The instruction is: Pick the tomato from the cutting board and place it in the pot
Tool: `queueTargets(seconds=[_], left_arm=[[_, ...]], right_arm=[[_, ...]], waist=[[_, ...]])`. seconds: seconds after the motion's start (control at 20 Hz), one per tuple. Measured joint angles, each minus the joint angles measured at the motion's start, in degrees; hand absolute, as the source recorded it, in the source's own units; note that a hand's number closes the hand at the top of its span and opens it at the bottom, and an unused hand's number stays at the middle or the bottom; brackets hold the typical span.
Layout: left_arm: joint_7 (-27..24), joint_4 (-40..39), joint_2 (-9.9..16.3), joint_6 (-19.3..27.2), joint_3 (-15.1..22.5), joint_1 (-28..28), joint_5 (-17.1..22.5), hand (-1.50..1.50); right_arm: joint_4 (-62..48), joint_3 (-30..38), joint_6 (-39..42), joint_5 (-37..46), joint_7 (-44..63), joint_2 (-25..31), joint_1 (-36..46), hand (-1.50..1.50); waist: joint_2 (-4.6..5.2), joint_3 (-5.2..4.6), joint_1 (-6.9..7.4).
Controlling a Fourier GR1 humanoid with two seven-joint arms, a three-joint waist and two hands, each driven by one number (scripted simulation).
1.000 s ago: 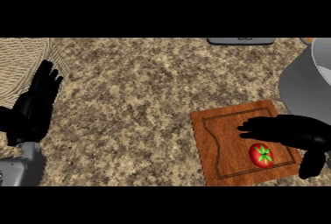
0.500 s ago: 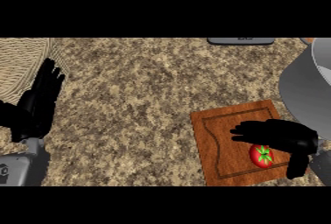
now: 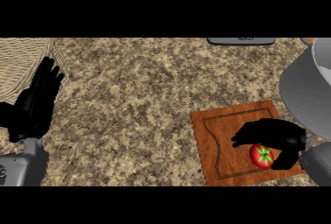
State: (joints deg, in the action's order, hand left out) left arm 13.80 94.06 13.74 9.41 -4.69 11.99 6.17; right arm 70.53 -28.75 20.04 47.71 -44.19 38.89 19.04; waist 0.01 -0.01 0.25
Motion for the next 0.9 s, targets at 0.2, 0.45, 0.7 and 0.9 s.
queueTargets(seconds=[0.2, 0.45, 0.7, 0.9], left_arm=[[-0.4, -0.8, 0.3, -1.0, -1.0, 0.3, 0.3, 0.00], [-2.1, -2.0, -1.3, -0.8, -0.6, -0.1, -0.8, 0.00], [-2.3, -1.4, -1.0, -0.8, -1.4, -1.9, -0.8, 0.00], [-1.5, -0.8, -0.2, -0.6, -2.6, -2.1, -0.5, 0.00]], right_arm=[[-2.9, -0.3, -3.9, 2.7, -4.3, -1.4, 1.2, 1.50], [-2.7, 0.3, -5.2, 4.9, -6.3, -2.1, 0.2, 1.50], [2.5, 4.3, -2.5, 3.3, 6.1, -4.9, -5.7, 1.50], [9.1, 7.7, -1.3, 1.6, 18.9, -8.1, -12.7, 1.50]], waist=[[-0.10, -0.18, 0.04], [-0.25, -0.34, -0.11], [-0.75, -0.57, -1.63], [-1.20, -0.82, -3.31]])
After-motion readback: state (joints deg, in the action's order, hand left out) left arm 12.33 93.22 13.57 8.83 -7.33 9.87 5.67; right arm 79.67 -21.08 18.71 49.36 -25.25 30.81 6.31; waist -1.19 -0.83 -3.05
